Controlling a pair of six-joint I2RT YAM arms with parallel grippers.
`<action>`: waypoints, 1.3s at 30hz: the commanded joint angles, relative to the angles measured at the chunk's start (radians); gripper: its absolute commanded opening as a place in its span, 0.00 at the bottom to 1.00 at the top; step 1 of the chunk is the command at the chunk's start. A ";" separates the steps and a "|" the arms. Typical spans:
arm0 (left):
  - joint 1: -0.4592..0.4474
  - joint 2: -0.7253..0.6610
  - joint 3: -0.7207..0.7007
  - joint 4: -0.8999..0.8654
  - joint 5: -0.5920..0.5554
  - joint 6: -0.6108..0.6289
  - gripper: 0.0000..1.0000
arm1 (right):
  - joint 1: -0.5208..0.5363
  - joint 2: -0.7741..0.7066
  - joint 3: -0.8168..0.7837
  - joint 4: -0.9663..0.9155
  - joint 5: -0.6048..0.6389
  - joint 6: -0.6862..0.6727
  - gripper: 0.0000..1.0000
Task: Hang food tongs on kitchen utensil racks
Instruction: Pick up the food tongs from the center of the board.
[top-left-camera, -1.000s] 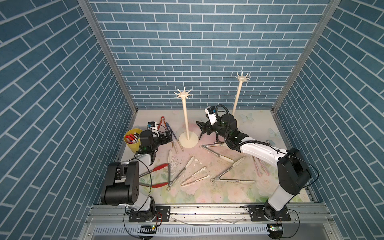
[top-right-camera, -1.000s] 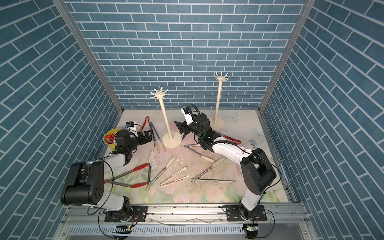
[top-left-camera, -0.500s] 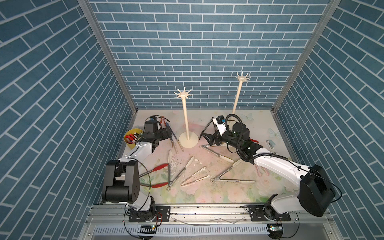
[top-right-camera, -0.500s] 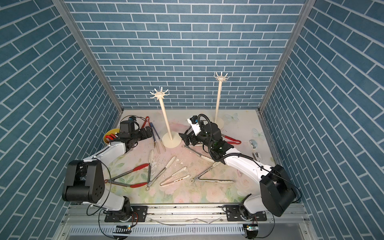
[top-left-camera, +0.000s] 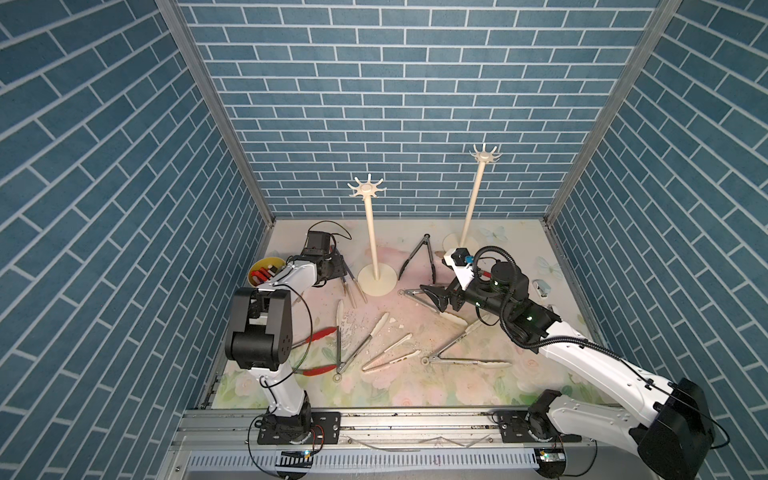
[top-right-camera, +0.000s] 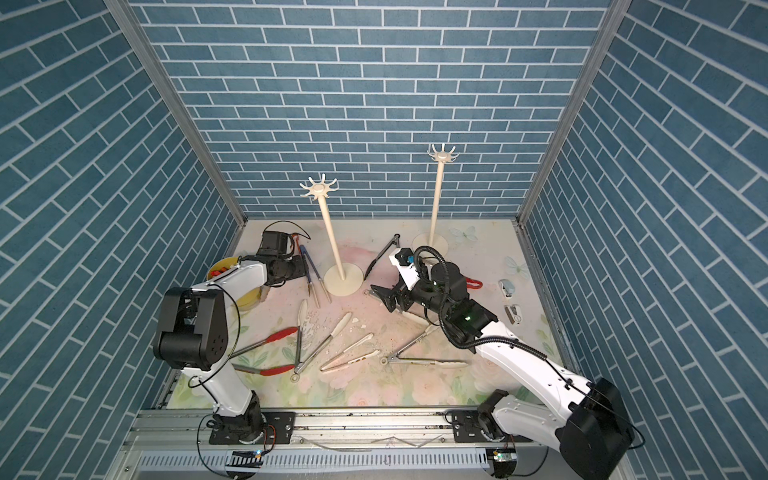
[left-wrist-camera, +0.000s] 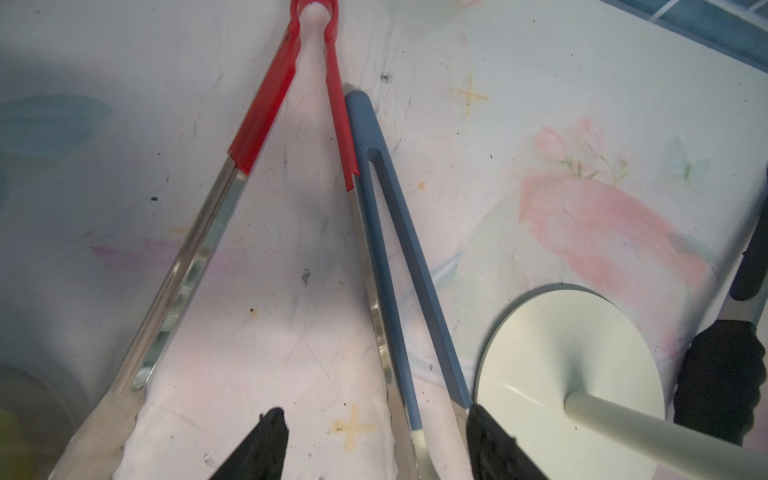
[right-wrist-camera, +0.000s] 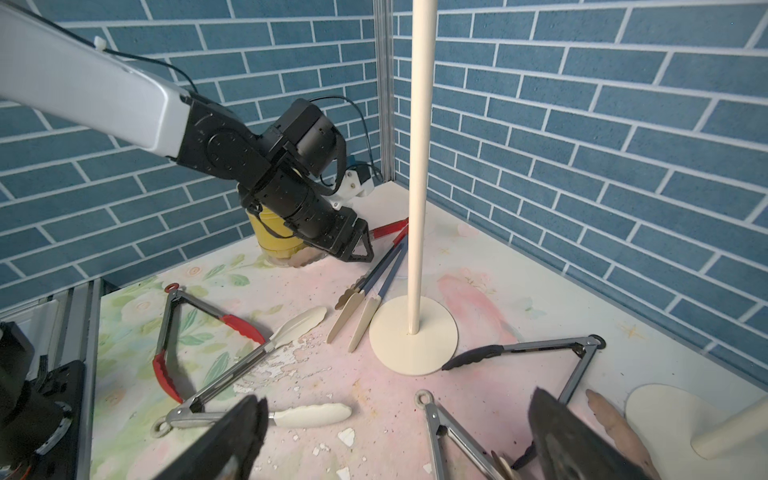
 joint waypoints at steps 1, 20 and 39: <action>-0.011 0.034 0.066 -0.073 -0.048 0.015 0.66 | 0.001 -0.039 0.016 -0.129 -0.024 -0.025 0.99; -0.012 0.228 0.242 -0.161 -0.065 0.042 0.44 | 0.004 -0.344 -0.021 -0.431 -0.005 0.002 0.98; -0.011 0.279 0.264 -0.175 -0.038 0.062 0.15 | 0.004 -0.363 0.054 -0.480 0.019 0.037 0.97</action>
